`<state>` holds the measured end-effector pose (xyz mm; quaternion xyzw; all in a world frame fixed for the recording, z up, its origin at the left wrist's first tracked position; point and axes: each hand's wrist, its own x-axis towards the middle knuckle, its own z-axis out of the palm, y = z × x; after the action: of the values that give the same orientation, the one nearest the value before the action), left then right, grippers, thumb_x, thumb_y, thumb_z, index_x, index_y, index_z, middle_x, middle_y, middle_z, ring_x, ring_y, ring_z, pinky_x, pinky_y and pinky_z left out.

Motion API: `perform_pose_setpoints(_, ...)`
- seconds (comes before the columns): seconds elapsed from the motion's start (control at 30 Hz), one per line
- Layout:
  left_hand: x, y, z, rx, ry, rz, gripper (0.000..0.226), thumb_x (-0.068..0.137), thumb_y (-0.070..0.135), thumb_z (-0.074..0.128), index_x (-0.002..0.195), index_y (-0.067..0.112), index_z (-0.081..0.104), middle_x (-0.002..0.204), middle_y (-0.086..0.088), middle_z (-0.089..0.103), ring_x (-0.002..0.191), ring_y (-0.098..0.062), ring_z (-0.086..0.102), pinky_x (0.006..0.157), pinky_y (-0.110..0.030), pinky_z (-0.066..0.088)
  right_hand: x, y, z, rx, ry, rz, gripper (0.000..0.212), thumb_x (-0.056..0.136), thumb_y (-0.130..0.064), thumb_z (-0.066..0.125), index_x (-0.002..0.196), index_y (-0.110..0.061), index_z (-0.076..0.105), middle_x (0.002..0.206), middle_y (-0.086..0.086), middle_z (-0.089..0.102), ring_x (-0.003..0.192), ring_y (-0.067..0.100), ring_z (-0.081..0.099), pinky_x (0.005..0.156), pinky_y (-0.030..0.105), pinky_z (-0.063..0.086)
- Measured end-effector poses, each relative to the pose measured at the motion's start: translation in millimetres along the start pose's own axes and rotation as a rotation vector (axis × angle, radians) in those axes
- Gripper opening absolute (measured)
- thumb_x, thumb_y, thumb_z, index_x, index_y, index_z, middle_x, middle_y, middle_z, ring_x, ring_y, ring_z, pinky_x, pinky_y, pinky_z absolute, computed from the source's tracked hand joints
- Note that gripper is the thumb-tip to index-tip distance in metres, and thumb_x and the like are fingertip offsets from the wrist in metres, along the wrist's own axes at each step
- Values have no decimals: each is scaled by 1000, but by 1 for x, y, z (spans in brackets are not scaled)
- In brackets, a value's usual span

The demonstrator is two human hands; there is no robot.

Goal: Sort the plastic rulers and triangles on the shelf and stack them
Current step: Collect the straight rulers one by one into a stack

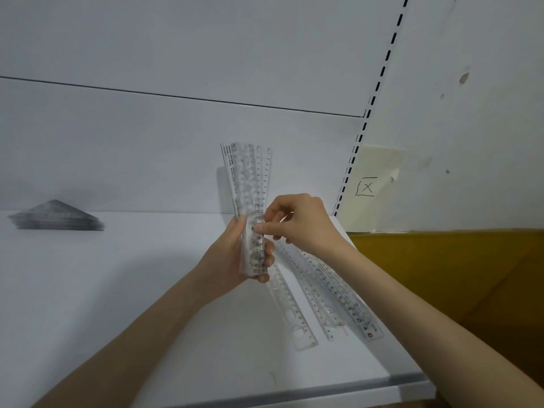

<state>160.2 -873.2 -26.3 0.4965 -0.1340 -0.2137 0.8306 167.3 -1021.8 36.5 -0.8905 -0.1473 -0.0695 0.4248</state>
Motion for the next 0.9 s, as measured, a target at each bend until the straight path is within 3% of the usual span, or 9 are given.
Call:
perform_pose_setpoints(0.17, 0, 0, -1, -3, -39, 82, 31, 88, 29, 51, 118, 29, 42, 75, -8, 54, 61, -20, 54, 51, -31, 44, 0, 8, -13, -72, -63, -58, 20, 86, -33, 69, 91, -14, 71, 73, 2, 71, 59, 8, 67, 49, 11, 43)
perform_pose_setpoints(0.33, 0, -1, -4, -15, 19, 132, 27, 93, 24, 52, 117, 29, 41, 78, -8, 54, 64, -19, 55, 53, -33, 48, -11, 46, -34, -361, -144, 110, 12, 89, -28, 64, 83, -19, 68, 75, -5, 68, 72, 14, 68, 62, 18, 50)
perform_pose_setpoints(0.5, 0, -4, -4, 12, 25, 139, 29, 90, 25, 49, 118, 30, 41, 79, -7, 55, 67, -18, 56, 51, -31, 48, -26, 74, -53, -683, -260, 387, 48, 68, -57, 77, 87, -13, 68, 84, -2, 67, 81, 15, 65, 79, 36, 57)
perform_pose_setpoints(0.6, 0, -6, -5, 21, 12, 138, 25, 93, 23, 48, 116, 28, 41, 82, -9, 54, 67, -19, 56, 49, -29, 45, -34, 79, -58, -602, -313, 429, 38, 69, -44, 82, 90, -16, 69, 84, -6, 66, 77, 9, 61, 78, 32, 56)
perform_pose_setpoints(0.73, 1, -9, -7, 19, -3, 138, 19, 95, 20, 48, 111, 28, 42, 83, -10, 55, 69, -21, 56, 50, -29, 44, -37, 85, -66, -453, -306, 464, 17, 78, -25, 77, 91, -17, 71, 83, -1, 71, 72, 8, 63, 62, 18, 47)
perform_pose_setpoints(0.83, 2, -8, -7, 19, 14, 142, 22, 93, 21, 53, 111, 27, 42, 83, -11, 55, 68, -22, 56, 50, -30, 44, -38, 92, -75, -332, -311, 469, 5, 80, -20, 76, 83, -17, 75, 78, 0, 72, 74, 10, 63, 71, 23, 49)
perform_pose_setpoints(0.9, 2, -8, -7, 23, 25, 144, 26, 89, 23, 55, 111, 27, 43, 82, -11, 56, 68, -22, 56, 49, -30, 43, -40, 92, -81, -233, -289, 474, 3, 81, -18, 74, 79, -18, 76, 74, -1, 71, 70, 9, 59, 69, 26, 47)
